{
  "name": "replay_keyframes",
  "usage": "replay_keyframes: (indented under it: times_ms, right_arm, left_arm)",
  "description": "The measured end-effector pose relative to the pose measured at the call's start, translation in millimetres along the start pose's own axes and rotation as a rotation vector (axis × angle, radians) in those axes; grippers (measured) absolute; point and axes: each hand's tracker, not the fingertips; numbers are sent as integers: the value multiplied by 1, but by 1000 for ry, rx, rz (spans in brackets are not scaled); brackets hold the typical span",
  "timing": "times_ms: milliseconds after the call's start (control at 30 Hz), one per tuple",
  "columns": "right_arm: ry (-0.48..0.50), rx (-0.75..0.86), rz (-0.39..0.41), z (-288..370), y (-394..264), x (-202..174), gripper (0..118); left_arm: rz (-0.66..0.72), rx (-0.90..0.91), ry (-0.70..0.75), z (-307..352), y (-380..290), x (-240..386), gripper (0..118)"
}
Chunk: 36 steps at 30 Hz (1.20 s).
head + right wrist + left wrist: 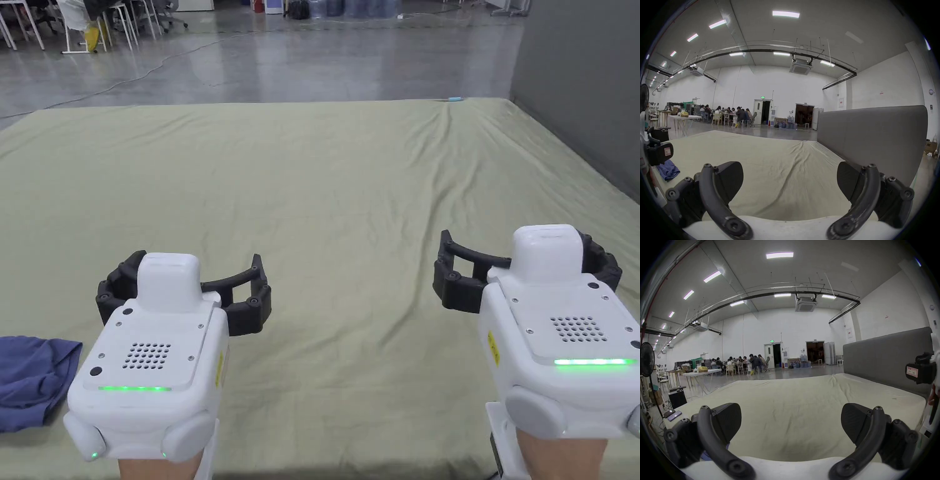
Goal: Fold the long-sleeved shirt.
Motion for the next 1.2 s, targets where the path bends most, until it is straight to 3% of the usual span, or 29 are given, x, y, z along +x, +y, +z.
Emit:
replay_keyframes:
  times_ms: [1200]
  right_arm:
    - [0, 3, 20, -2, 6, -3, 115]
  left_arm:
    - [1, -17, -4, 2, 5, 5, 117]
